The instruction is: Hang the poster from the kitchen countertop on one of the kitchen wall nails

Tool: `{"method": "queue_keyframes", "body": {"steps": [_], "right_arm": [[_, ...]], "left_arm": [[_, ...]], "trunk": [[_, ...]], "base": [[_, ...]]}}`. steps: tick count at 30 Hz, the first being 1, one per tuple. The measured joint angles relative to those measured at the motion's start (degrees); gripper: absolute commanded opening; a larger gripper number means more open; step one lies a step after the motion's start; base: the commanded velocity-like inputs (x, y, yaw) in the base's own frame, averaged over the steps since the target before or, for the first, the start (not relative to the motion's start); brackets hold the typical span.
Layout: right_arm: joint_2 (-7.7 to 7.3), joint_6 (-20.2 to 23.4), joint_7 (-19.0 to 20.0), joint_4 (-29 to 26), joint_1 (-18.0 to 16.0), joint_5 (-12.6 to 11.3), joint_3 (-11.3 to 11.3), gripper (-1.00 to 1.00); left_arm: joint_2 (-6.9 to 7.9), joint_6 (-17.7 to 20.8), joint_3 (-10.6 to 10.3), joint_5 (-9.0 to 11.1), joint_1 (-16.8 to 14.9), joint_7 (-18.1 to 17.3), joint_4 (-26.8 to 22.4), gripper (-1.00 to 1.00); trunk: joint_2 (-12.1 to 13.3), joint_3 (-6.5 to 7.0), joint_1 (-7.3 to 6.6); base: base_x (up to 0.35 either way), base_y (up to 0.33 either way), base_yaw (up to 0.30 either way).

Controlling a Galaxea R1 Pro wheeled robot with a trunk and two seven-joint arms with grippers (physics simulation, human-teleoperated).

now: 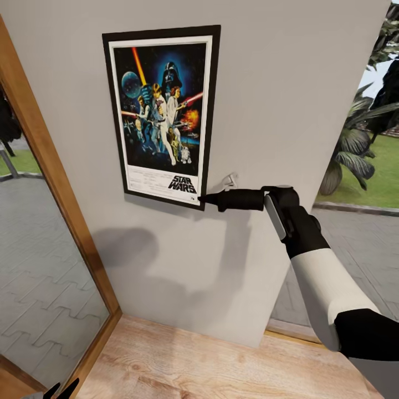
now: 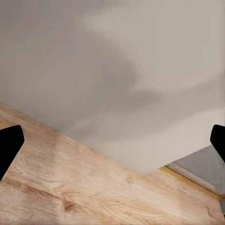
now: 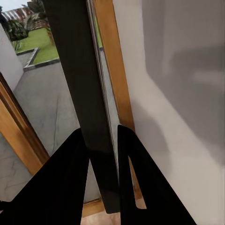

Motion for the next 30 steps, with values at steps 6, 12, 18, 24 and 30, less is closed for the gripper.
{"method": "queue_keyframes", "body": {"steps": [6,12,18,24,30], "right_arm": [[0.58,0.1,-1.7,0.2,-1.0,0.0,0.0,-1.0],[1.44,0.1,-2.4,0.4,-1.1,0.0,0.0,-1.0],[1.54,0.1,-2.4,0.5,-1.2,0.0,0.0,-1.0],[1.55,0.1,-2.4,1.4,-1.2,0.1,0.0,-1.0],[1.51,0.1,-2.4,2.6,-1.1,0.0,0.0,-1.0]], "left_arm": [[0.0,0.0,0.0,0.0,0.0,0.0,0.0,1.0],[0.0,0.0,0.0,0.0,0.0,0.0,0.0,1.0],[0.0,0.0,0.0,0.0,0.0,0.0,0.0,1.0],[0.0,0.0,0.0,0.0,0.0,0.0,0.0,1.0],[0.0,0.0,0.0,0.0,0.0,0.0,0.0,1.0]], "trunk": [[0.0,0.0,0.0],[0.0,0.0,0.0],[0.0,0.0,0.0],[0.0,0.0,0.0],[0.0,0.0,0.0]], "base": [[0.0,0.0,0.0],[0.0,0.0,0.0],[0.0,0.0,0.0],[0.0,0.0,0.0],[0.0,0.0,0.0]]}}
